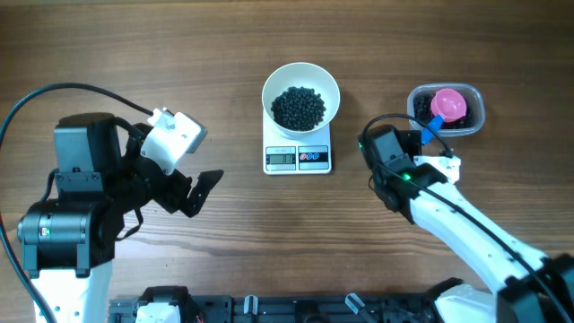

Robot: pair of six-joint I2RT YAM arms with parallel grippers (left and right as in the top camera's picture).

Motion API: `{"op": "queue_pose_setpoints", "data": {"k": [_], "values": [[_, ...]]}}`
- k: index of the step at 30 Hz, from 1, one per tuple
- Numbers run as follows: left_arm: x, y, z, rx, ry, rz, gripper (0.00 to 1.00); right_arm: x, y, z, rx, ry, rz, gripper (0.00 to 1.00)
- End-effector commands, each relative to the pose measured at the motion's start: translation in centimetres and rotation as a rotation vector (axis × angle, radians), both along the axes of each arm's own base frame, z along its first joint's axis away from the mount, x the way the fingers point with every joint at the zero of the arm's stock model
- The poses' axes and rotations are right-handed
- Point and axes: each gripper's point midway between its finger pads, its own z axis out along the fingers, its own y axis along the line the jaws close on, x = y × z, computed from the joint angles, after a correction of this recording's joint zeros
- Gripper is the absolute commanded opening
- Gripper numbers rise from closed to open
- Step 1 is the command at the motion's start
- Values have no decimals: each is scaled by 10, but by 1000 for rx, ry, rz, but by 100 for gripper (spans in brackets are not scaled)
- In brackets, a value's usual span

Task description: Scoop item into bowl and weigh 150g on scale

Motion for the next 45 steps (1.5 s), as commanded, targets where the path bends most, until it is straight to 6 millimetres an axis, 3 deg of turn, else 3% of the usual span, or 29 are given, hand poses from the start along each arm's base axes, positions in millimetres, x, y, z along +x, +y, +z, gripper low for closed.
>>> {"op": "queue_pose_setpoints", "data": {"k": [1,10,15,32,38,45], "values": [[1,-2,8,-7,-26,-20,100,11,-2,-12,-47,-28,-28,90],[1,-2,8,-7,-26,-20,100,23,-13,-7,-172,-70,-34,82],[1,-2,8,-7,-26,-20,100,24,-16,-3,-168,-103,-71,71],[1,-2,8,-7,-26,-20,100,21,-39,11,-229,-178,-195,67],[1,-2,8,-7,-26,-20,100,20,-47,11,-223,-181,-229,56],[1,-2,8,-7,-26,-20,100,4,-57,8,-303,-99,-224,56]]}}
